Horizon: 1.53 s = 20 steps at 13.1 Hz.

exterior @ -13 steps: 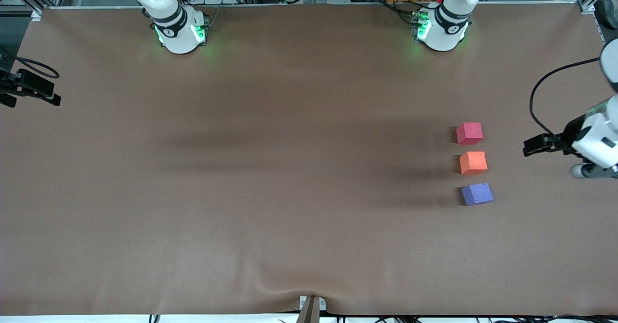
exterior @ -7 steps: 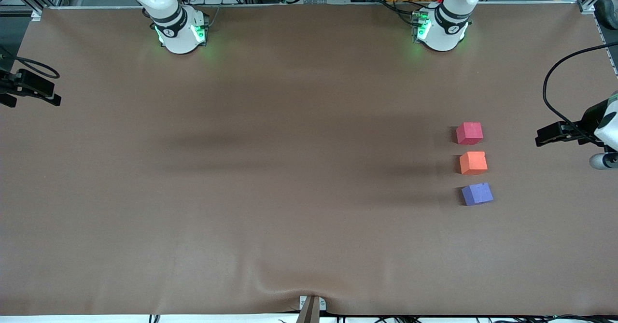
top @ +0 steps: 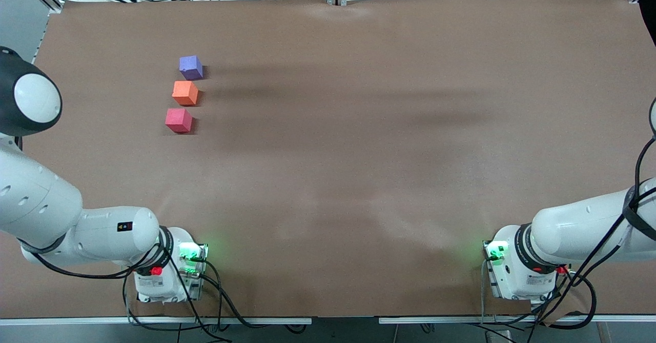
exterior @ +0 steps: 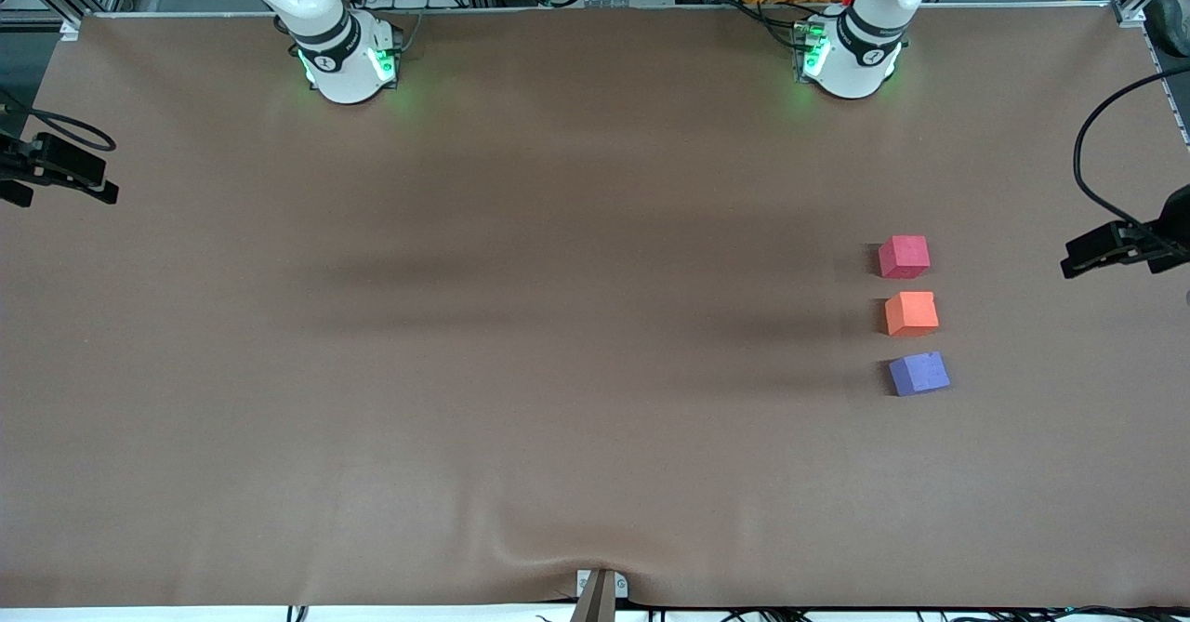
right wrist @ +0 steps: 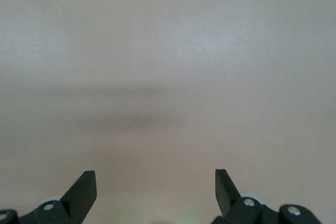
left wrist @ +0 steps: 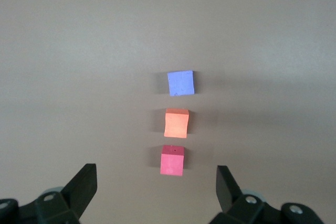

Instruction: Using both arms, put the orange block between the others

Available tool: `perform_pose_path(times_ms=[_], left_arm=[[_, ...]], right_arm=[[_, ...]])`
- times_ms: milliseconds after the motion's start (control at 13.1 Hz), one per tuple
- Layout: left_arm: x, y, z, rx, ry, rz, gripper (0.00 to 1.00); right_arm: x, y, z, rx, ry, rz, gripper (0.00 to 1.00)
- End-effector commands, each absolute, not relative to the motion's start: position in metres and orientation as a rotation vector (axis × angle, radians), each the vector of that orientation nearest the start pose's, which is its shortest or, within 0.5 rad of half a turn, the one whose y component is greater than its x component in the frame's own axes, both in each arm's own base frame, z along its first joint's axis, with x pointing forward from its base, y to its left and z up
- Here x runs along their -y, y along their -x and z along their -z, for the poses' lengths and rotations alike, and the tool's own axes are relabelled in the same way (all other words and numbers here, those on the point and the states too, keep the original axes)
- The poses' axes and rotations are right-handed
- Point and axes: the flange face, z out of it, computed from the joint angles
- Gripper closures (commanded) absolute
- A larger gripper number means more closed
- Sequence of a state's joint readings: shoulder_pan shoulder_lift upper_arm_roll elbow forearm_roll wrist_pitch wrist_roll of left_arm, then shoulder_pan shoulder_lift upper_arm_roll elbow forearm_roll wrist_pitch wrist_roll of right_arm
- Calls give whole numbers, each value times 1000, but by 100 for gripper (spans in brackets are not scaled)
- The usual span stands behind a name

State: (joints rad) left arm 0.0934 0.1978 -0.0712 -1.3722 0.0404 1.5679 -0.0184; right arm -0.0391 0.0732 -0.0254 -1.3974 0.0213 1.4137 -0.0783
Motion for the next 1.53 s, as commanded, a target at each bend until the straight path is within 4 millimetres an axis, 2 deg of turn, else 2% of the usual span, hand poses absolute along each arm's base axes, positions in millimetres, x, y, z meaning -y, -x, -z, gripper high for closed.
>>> perform_pose_path(times_ms=[0, 229, 458, 535, 611, 764, 1223, 1452], left_arm=[[-13, -608, -612, 58, 3155, -16, 0], [-16, -607, -612, 53, 3147, -16, 0], [-5, -605, -609, 31, 3156, -62, 0], [-8, -605, -609, 37, 3166, -72, 0], [-8, -601, -614, 42, 3168, -60, 0], [-2, -588, -630, 41, 3163, -31, 0], [11, -552, -624, 17, 3146, -75, 0], [10, -545, -619, 0, 3142, -99, 0]], right_arm=[[30, -561, -653, 12, 3106, -75, 0], [30, -561, -653, 12, 3106, -75, 0], [28, -561, -653, 16, 3106, -75, 0], [29, -561, -653, 14, 3106, -75, 0], [29, -561, -653, 14, 3106, -75, 0], [28, -561, -653, 16, 3105, -78, 0], [20, -561, -653, 35, 3106, -78, 0], [20, -561, -652, 36, 3104, -80, 0]])
